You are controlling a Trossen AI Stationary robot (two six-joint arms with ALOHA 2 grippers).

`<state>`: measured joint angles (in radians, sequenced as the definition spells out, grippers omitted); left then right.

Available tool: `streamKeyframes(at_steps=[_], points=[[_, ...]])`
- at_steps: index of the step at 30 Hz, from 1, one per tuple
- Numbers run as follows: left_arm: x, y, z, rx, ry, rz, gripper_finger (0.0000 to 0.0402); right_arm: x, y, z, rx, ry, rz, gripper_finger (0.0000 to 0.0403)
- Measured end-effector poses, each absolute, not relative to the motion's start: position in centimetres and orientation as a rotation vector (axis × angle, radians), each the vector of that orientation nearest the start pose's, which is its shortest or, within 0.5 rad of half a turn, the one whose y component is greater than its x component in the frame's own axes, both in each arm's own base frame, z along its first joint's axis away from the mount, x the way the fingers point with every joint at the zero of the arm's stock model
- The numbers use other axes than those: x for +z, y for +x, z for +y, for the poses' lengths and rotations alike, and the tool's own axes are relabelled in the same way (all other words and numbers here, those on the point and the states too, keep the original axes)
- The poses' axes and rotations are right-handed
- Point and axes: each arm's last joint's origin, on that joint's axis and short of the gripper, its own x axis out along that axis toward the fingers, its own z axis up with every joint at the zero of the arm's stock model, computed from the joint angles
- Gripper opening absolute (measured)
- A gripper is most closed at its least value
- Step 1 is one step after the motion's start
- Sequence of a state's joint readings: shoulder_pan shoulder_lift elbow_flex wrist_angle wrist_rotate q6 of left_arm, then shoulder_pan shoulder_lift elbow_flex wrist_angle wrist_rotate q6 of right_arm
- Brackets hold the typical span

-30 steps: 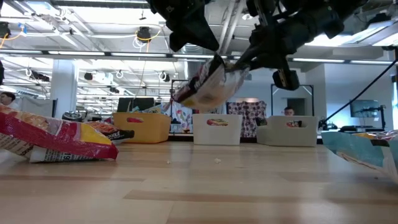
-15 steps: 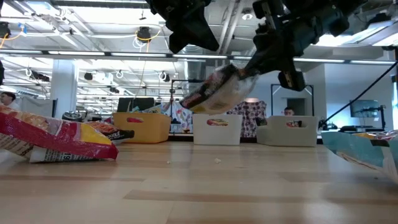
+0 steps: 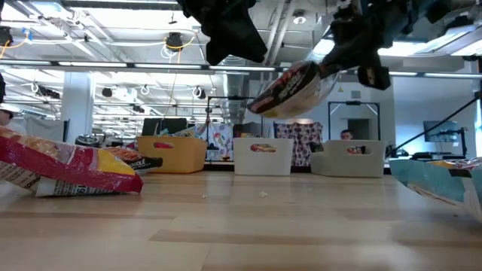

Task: Sort Maruchan noodles
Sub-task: Put the black noodle pack into the gray bin

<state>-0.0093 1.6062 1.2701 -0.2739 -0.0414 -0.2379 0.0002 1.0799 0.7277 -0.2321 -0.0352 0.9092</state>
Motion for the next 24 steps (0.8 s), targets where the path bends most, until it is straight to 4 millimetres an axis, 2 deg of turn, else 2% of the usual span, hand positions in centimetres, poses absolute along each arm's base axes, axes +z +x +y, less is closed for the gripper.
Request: streamKeyframes(at_steps=[4, 13, 18, 24], points=[[28.7, 35.9, -0.4, 0.046, -0.245, 0.627, 0.0094, 26.6, 20.9, -0.2, -0.286, 0.832, 0.523, 0.0038], [28.6, 35.7, -1.1, -0.097, -0.368, 0.669, 0.0094, 28.2, 17.2, -2.1, -0.430, 0.651, 0.454, 0.0038], [28.6, 35.7, -1.8, -0.135, -0.366, 0.674, 0.0093, 28.8, 16.2, -3.4, -0.486, 0.517, 0.415, 0.0038], [28.6, 35.6, -2.6, -0.172, -0.363, 0.682, 0.0093, 29.0, 15.5, -5.1, -0.546, 0.263, 0.449, 0.0039]])
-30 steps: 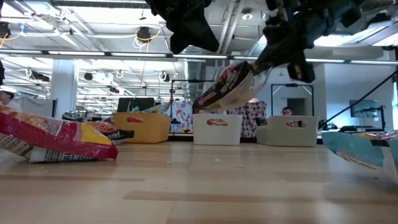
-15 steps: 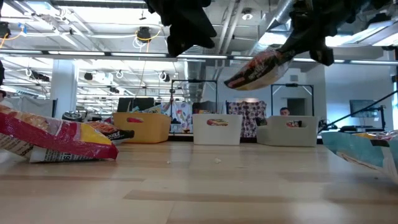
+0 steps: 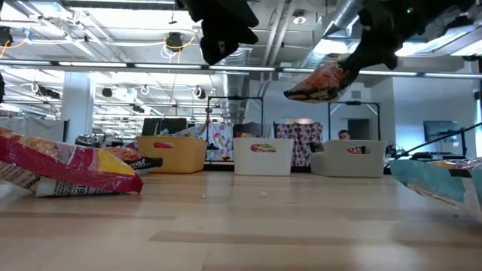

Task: Sort Maruchan noodles
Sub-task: Put the black noodle pack into the gray bin

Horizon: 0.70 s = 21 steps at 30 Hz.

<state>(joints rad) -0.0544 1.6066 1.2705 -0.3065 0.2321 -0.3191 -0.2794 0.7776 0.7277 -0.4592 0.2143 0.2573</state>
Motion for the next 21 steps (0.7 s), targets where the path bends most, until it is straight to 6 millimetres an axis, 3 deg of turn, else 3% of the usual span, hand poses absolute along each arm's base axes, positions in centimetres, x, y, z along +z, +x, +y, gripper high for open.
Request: streamKeyframes(at_steps=[6, 12, 21], points=[[28.6, 35.6, -3.4, -0.192, -0.356, 0.688, 0.0093, 29.0, 14.9, -6.7, -0.635, 0.017, 0.522, 0.0039], [28.5, 35.5, -3.5, -0.197, -0.355, 0.689, 0.0093, 28.8, 14.6, -7.9, -0.666, -0.105, 0.588, 0.0039], [28.4, 35.5, -3.5, -0.193, -0.354, 0.703, 0.0093, 26.6, 14.9, -8.8, -0.672, -0.262, 0.876, 0.0039]])
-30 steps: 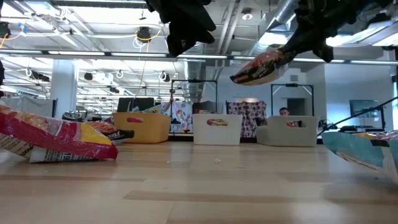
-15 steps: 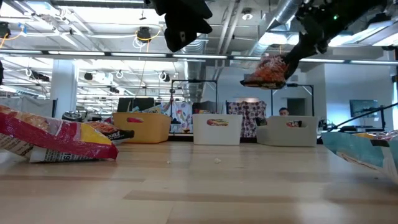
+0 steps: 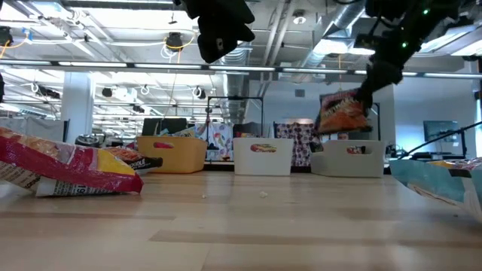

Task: Sort Maruchan noodles
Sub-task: Put the black noodle pack into the gray bin

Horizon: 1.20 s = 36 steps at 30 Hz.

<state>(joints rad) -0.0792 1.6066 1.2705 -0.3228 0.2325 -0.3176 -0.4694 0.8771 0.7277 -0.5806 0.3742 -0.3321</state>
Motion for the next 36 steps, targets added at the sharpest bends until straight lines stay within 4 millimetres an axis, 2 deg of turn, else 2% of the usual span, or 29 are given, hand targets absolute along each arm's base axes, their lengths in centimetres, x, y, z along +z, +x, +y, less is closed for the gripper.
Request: streamKeyframes(at_steps=[5, 10, 16, 23, 36], points=[[28.3, 35.4, -3.5, -0.188, -0.354, 0.722, 0.0093, 26.1, 15.2, -9.2, -0.719, -0.341, 0.975, 0.0039], [28.2, 35.3, -3.5, -0.193, -0.337, 0.728, 0.0093, 27.6, 15.6, -9.4, -0.697, -0.397, 0.985, 0.0039], [28.2, 35.3, -3.5, -0.193, -0.337, 0.728, 0.0093, 28.3, 16.5, -9.8, -0.599, -0.447, 1.108, 0.0038], [28.2, 35.3, -3.5, -0.192, -0.337, 0.731, 0.0093, 27.6, 18.3, -11.0, -0.573, -0.460, 1.208, 0.0038], [28.2, 35.3, -3.5, -0.196, -0.320, 0.732, 0.0093, 25.0, 19.8, -13.2, -0.604, -0.342, 1.304, 0.0038]])
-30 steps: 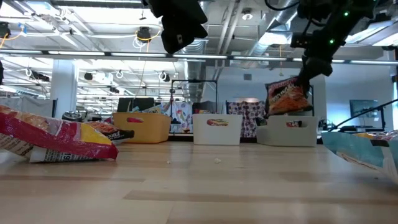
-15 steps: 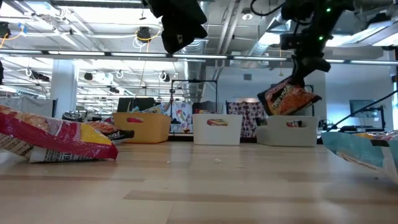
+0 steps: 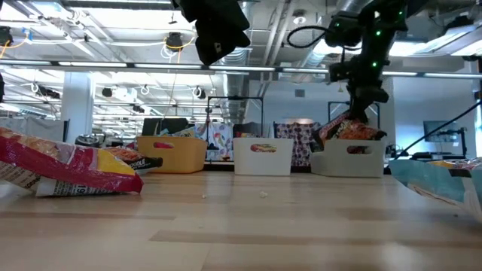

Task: Sort Maruchan noodles
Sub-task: Put the black noodle pack into the gray bin

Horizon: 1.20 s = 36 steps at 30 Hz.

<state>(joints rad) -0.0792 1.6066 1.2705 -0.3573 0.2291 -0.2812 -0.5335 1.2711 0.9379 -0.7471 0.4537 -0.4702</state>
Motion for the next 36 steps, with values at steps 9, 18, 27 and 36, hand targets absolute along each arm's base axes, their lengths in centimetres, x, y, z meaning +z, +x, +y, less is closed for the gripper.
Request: streamKeyframes(at_steps=[9, 18, 27, 36], points=[[28.0, 35.1, -3.4, -0.191, -0.321, 0.757, 0.0093, 23.6, 20.4, -13.3, -0.671, -0.252, 1.358, 0.0071], [28.0, 35.1, -3.4, -0.191, -0.322, 0.760, 0.0093, 24.4, 19.6, -13.0, -0.720, -0.210, 1.330, 0.0122], [28.0, 35.1, -3.4, -0.183, -0.328, 0.760, 0.0094, 27.2, 18.3, -12.2, -0.789, -0.132, 1.283, 0.0159], [28.0, 35.1, -3.4, -0.177, -0.340, 0.761, 0.0093, 30.7, 18.7, -11.2, -0.772, 0.067, 1.057, 0.0155]])
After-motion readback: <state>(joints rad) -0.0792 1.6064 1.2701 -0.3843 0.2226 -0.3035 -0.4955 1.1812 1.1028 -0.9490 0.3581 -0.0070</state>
